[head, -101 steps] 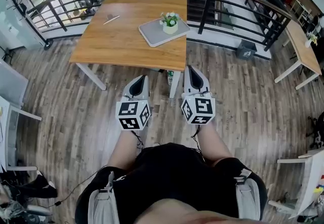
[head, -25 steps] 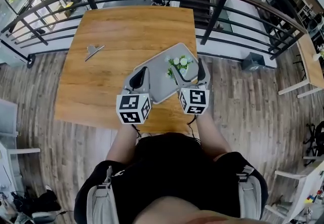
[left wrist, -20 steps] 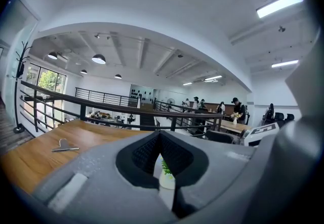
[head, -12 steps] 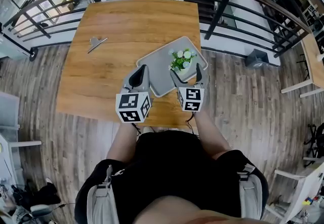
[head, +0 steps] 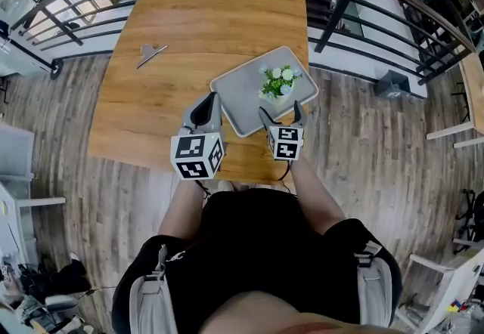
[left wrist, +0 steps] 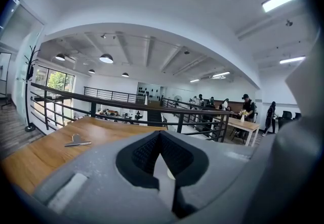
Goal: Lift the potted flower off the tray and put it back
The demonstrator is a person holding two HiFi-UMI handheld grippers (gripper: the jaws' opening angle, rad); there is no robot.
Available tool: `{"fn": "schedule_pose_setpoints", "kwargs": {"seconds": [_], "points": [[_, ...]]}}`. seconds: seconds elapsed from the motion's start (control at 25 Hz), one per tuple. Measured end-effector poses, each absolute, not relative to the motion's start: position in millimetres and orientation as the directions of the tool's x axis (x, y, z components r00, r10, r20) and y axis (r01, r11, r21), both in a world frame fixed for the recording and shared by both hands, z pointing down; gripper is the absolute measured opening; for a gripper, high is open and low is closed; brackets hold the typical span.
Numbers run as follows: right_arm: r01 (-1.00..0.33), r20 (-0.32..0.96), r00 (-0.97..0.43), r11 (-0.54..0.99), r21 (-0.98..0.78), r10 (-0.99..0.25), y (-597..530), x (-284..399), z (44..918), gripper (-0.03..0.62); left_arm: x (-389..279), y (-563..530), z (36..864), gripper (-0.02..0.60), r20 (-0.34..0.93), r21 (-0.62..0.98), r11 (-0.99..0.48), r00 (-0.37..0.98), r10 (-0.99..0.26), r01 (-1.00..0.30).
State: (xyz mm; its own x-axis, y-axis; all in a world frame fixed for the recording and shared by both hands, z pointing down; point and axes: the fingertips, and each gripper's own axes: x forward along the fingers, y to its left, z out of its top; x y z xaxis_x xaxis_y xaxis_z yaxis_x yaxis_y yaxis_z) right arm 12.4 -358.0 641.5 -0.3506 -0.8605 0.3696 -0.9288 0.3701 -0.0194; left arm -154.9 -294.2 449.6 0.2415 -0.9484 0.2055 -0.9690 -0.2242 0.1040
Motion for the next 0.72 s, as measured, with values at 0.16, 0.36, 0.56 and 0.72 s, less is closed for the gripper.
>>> {"fn": "schedule_pose_setpoints", "kwargs": {"seconds": [0.16,0.36,0.56,0.72], "points": [[-0.929,0.409,-0.351,0.369,-0.037,-0.842,-371.0,17.1,666.5,0.483,-162.4,-292.1,451.1,0.012,0.209,0.097,-0.193,0.209,-0.955,-0.976],[-0.919,0.431,-0.363,0.393,-0.02,-0.826,-393.1,17.8,683.0,0.489,-180.1,-285.9,452.5,0.012,0.219,0.086,-0.142,0.158,-0.963,-0.986],[-0.883,0.464,-0.424,0.468,-0.023,-0.778,-416.0,17.5,697.5,0.58,-194.2,-280.1,450.1,0.012,0.228,0.066,-0.082,0.095,-0.969,-0.994],[-0.868,0.482,-0.435,0.496,-0.001,-0.761,-435.1,24.7,707.8,0.58,-203.7,-274.1,452.8,0.012,0.238,0.057,-0.039,0.051,-0.97,-0.998]]}}
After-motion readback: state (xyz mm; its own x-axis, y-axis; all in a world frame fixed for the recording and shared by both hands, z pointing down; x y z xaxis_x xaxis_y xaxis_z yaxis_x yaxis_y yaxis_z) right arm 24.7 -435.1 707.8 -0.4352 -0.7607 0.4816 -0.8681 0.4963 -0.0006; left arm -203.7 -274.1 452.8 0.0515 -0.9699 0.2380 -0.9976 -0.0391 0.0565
